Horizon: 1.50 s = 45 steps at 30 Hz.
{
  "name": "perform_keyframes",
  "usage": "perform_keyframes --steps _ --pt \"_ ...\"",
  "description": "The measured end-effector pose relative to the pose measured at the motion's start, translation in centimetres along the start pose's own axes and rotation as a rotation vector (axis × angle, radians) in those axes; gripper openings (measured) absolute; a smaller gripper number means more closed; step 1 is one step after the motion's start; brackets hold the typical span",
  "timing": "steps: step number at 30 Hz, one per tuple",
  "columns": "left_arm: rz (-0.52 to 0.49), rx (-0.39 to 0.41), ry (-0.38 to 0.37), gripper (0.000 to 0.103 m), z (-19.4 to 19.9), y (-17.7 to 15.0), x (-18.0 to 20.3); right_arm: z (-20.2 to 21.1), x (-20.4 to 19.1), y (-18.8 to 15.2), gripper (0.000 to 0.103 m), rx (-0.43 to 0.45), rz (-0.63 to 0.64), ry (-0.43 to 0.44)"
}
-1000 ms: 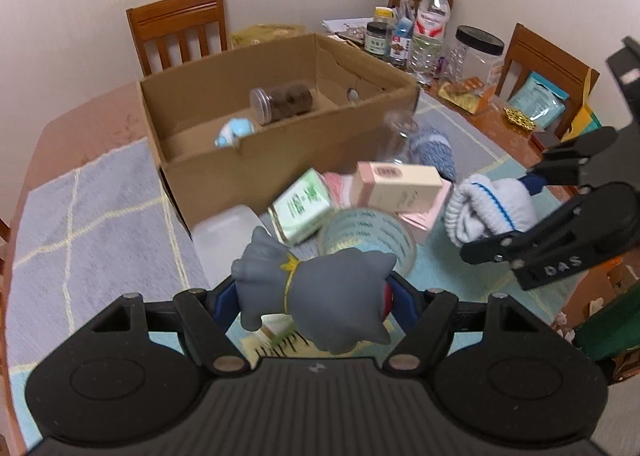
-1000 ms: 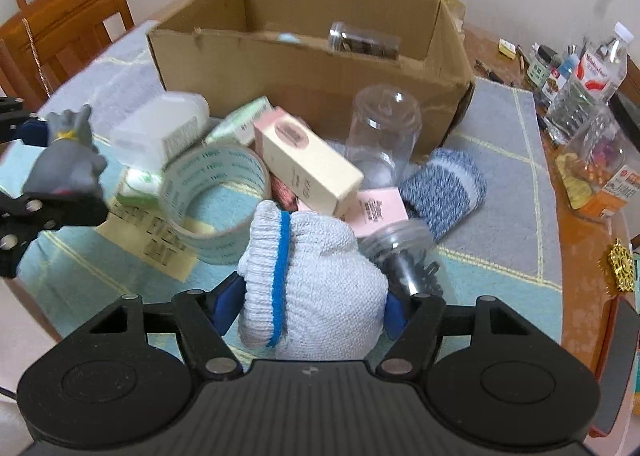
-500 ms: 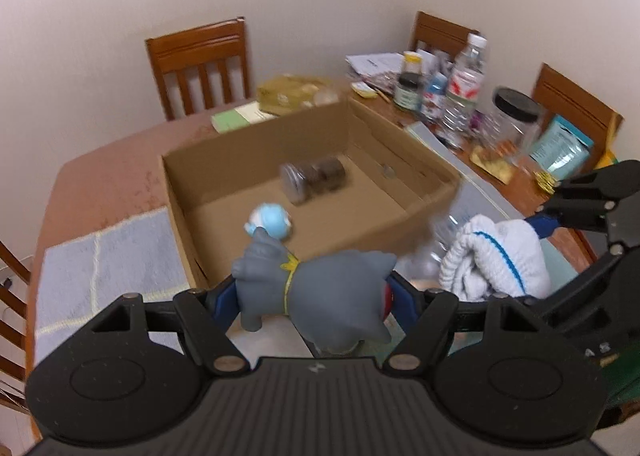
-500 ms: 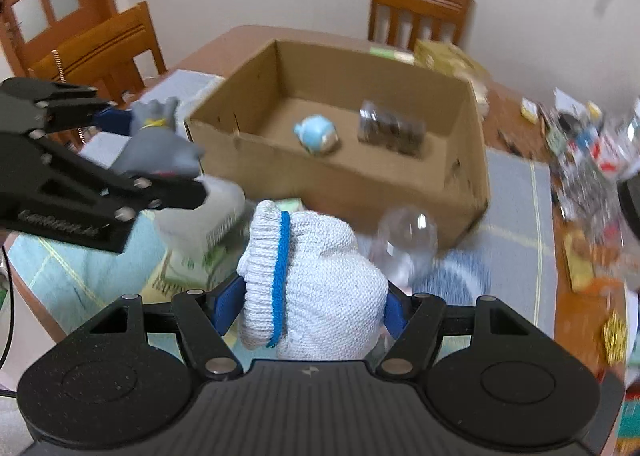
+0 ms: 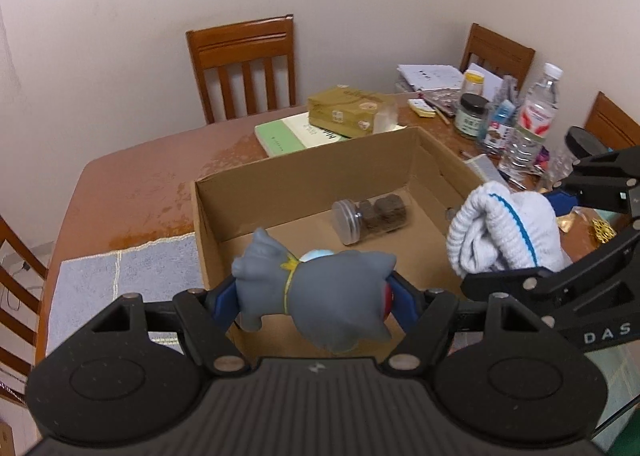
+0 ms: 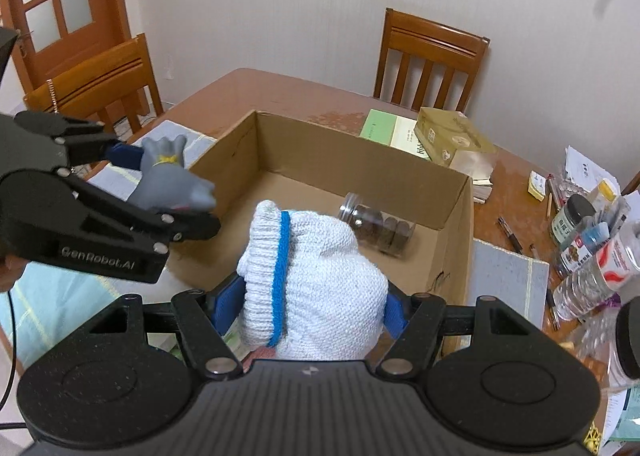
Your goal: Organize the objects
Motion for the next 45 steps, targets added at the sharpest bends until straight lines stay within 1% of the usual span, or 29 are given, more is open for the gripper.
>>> perform_keyframes --steps 2,3,4,5,6,7,9,10,13,18,22,27,31,35,41,45 --pt "0.008 0.003 0.009 0.075 -0.4 0.1 -0.1 -0.8 0.3 0.6 0.073 -0.002 0.000 -0.005" --pt "0.011 0.009 0.016 0.080 -0.6 0.1 -0.2 -1.2 0.4 0.8 0.074 -0.004 0.001 -0.008" --pt "0.015 0.014 0.021 0.089 -0.7 0.1 -0.2 -1.5 0.4 0.9 0.077 -0.006 0.002 -0.006" --pt "0.018 0.018 0.035 0.092 -0.7 0.1 -0.3 -1.7 0.5 1.0 0.080 -0.005 0.002 -0.001" --pt "0.022 0.028 0.041 0.096 -0.7 0.1 -0.4 -1.7 0.5 1.0 0.088 0.003 0.002 -0.003" --pt "0.028 0.038 0.037 0.096 -0.6 0.1 -0.6 -1.6 0.6 0.8 0.094 0.019 0.002 -0.012" --pt "0.041 0.048 0.023 0.097 -0.2 0.0 -0.8 -1.3 0.7 0.7 0.101 0.036 0.001 -0.023" --pt "0.043 0.049 0.025 0.098 -0.2 0.1 -0.8 -1.2 0.9 0.6 0.102 0.041 -0.003 -0.023" --pt "0.042 0.052 0.047 0.100 0.2 0.0 -0.8 -0.9 1.2 0.2 0.103 0.041 -0.020 -0.028" --pt "0.061 0.033 0.052 0.100 0.7 -1.3 -0.7 -0.2 1.1 -0.8 0.103 0.045 -0.052 -0.033" --pt "0.061 0.009 0.063 0.100 1.1 -3.3 -0.4 0.4 0.8 -2.3 0.103 0.044 -0.070 -0.044" --pt "0.068 0.010 0.071 0.101 1.7 -6.0 -0.2 1.1 0.5 -4.8 0.103 0.034 -0.109 -0.060" --pt "0.071 0.007 0.118 0.101 1.7 -8.0 -0.2 1.3 0.0 -6.8 0.103 0.027 -0.119 -0.102" --pt "0.106 -0.009 0.119 0.101 1.7 -9.7 -0.2 1.4 -0.7 -8.6 0.103 0.024 -0.110 -0.148" --pt "0.162 -0.029 0.143 0.101 1.1 -11.9 -0.2 1.7 -2.0 -10.3 0.103 0.034 -0.124 -0.123" --pt "0.167 -0.041 0.147 0.101 0.2 -12.8 0.0 1.9 -3.1 -10.9 0.103 0.049 -0.110 -0.119"
Point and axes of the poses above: each gripper's, at about its wrist camera, not at the fingertips, and z roughly against the way its jaws point, x to its right, y to its top, the point moved 2 cm from there along -z, roughly the way its jaws point, and after that the axes turned 3 degrees about -y, right-handed, at the moved point
